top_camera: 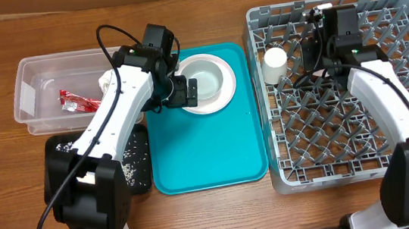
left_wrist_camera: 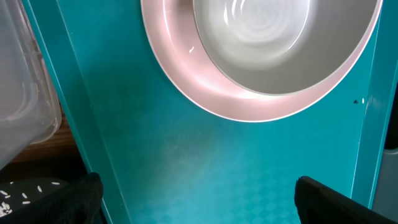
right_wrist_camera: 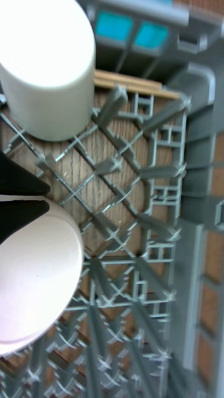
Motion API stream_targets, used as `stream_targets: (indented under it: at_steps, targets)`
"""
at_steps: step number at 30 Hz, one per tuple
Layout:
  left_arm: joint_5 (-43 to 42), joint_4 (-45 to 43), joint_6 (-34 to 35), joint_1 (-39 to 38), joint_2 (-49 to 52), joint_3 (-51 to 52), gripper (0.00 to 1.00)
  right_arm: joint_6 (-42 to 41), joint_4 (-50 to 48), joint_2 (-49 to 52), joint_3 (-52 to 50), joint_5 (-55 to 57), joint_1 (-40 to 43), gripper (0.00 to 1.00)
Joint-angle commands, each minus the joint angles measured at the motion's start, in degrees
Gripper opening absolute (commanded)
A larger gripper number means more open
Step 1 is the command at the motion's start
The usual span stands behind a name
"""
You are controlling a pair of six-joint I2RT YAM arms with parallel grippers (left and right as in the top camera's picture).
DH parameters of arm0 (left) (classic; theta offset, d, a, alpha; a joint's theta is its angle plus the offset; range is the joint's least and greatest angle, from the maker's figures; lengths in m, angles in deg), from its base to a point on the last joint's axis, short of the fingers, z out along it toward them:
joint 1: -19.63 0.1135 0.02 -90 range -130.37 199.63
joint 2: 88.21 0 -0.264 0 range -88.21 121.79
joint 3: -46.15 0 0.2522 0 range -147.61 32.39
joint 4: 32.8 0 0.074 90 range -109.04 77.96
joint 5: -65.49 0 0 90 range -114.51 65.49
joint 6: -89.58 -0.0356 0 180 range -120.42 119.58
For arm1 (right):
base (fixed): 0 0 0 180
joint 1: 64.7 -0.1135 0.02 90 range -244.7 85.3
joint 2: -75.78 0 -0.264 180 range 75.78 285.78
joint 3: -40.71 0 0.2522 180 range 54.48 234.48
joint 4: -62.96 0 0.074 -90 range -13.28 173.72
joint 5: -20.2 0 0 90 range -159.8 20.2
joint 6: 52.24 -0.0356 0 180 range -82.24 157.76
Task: Sort waste into correct bins and load items into the dishwasher
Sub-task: 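Open the right gripper and raise it off the pink bowl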
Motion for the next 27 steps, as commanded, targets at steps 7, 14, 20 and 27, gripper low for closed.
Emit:
stream_targets:
  at_steps: [7,14,20,27]
  targets:
    - [0.79,-0.02,-0.63,-0.37,-0.57,-1.16,1.00,-10.49,7.58,-0.94,0.20,1.18,4.48,0.04]
    - [0.79,-0.02,-0.63,-0.37,-0.57,-1.16,1.00,-10.49,10.34,-5.27,0.33,0.85,4.72,0.04]
    - [0.79,-0.02,-0.66,-0.37,-0.57,-1.16,1.00,-10.47,13.29,-11.91,0.35,-13.73,3.19,0.13]
    - [0.79,-0.02,-0.66,-0.37,-0.57,-1.16,1.00,-12.35,23.19,-13.84,0.31,-35.91,0.81,0.42]
